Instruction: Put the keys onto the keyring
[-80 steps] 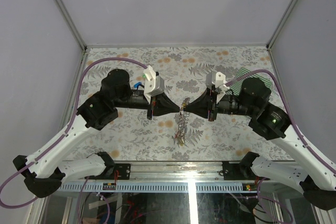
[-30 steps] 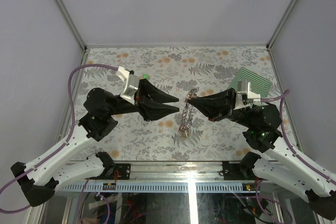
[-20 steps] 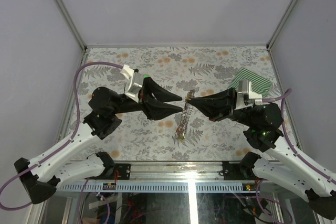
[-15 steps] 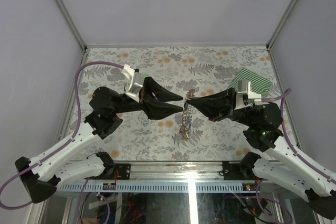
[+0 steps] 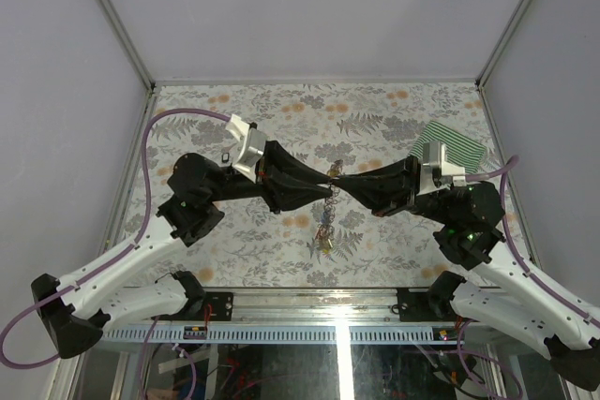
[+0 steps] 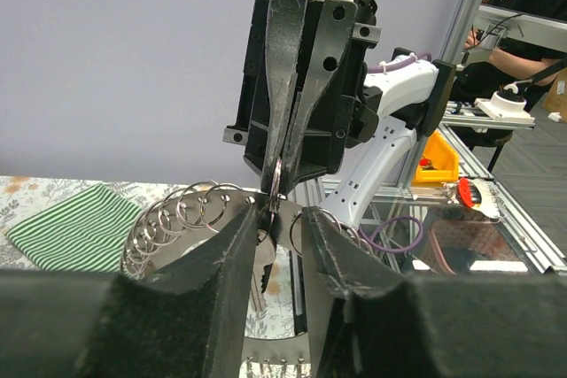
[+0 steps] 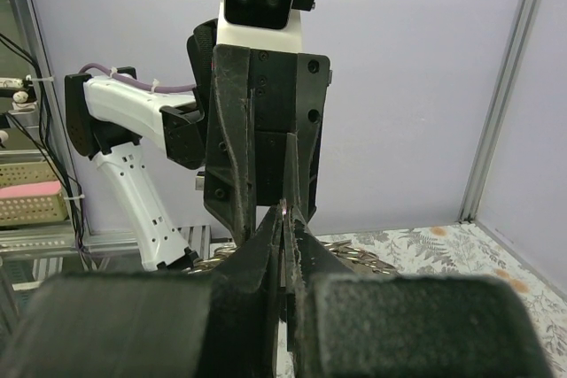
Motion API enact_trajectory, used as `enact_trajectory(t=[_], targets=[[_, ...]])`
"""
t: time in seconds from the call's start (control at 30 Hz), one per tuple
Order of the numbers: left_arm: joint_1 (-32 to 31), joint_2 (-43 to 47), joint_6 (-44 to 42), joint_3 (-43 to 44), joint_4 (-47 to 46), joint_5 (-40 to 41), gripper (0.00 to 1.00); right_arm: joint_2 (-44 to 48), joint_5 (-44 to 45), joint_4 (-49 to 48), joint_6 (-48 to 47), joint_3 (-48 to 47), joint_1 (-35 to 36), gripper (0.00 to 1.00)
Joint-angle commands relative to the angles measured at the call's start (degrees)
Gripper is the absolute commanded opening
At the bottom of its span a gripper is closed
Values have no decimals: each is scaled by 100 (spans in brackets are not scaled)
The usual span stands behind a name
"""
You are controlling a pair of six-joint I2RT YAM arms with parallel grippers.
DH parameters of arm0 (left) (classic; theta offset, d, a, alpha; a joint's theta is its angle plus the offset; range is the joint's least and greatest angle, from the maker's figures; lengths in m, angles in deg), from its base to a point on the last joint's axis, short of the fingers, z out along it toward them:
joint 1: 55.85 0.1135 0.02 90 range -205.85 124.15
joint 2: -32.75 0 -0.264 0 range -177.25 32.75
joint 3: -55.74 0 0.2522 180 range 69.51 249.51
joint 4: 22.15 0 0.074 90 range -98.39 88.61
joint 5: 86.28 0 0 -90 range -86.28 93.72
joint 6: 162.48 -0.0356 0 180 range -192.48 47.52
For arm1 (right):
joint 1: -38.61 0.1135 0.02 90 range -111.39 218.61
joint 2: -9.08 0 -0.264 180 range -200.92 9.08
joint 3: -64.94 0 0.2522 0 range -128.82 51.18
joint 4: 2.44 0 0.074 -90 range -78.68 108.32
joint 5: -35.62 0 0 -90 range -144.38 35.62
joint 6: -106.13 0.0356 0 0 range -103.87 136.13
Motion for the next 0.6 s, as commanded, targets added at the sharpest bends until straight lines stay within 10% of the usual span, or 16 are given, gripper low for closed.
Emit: enact_trajectory(t=[0.0, 0.4, 0.57], targets=[[-53, -17, -61, 98, -378, 34, 25, 51, -81, -468, -3, -358, 1, 0], [-81, -48, -66, 166, -446, -5, 20, 69, -99, -387, -39, -334, 0, 0], [-95, -61, -71, 177, -410, -10, 1, 75, -105, -333, -72, -340, 2, 0]])
